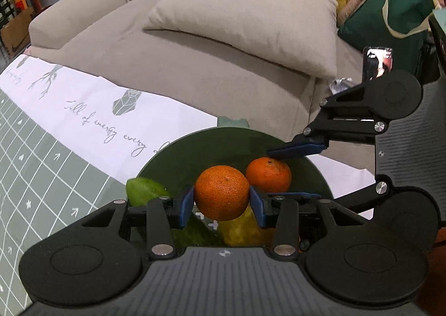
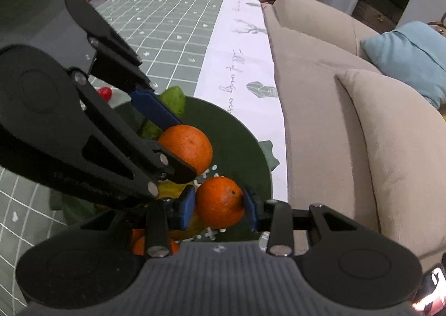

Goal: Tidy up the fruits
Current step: 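Carry both oranges over the colander with both grippers, then open both grippers over the colander and withdraw them toward the remaining fruit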

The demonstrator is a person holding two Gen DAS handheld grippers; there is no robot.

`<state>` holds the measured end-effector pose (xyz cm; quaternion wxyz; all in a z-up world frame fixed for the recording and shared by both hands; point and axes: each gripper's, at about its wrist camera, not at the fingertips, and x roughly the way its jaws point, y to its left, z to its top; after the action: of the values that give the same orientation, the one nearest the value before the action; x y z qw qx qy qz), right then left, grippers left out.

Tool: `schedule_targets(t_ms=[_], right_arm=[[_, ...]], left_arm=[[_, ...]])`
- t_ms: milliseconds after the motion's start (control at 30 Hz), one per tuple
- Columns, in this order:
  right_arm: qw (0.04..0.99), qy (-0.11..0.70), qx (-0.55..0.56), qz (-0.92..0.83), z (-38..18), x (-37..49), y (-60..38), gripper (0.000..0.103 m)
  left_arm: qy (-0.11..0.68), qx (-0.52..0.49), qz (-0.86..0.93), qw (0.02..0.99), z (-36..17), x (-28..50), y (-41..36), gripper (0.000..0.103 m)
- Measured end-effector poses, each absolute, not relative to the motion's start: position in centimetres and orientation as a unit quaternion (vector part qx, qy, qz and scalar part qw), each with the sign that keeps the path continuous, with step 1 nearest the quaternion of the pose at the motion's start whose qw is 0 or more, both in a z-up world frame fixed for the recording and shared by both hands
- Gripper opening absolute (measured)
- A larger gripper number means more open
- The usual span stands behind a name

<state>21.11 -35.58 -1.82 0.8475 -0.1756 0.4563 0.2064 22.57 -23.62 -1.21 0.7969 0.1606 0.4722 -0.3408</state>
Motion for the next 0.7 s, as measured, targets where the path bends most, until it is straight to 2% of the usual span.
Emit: schedule_targets(t_ms=[400, 567, 700], right_arm=[[0.832, 0.463, -0.211, 0.219, -3.0, 22.7, -35.2, 0.034], [0.831, 0.464, -0.217, 0.218, -2.8, 22.5, -35.0, 0.034], [0.831, 0.465, -0.215, 0.216, -2.7, 22.8, -34.7, 0.034]], left_arm=[[0.486, 0.157, -0.332, 0.793, -2.0, 23.8, -23.9, 0.049], [0.479, 0.146, -0.334, 0.798, -1.4, 23.6, -23.3, 0.060], [0.462, 0.136, -0.336, 0.809, 0.2, 22.9, -22.3, 0.062]])
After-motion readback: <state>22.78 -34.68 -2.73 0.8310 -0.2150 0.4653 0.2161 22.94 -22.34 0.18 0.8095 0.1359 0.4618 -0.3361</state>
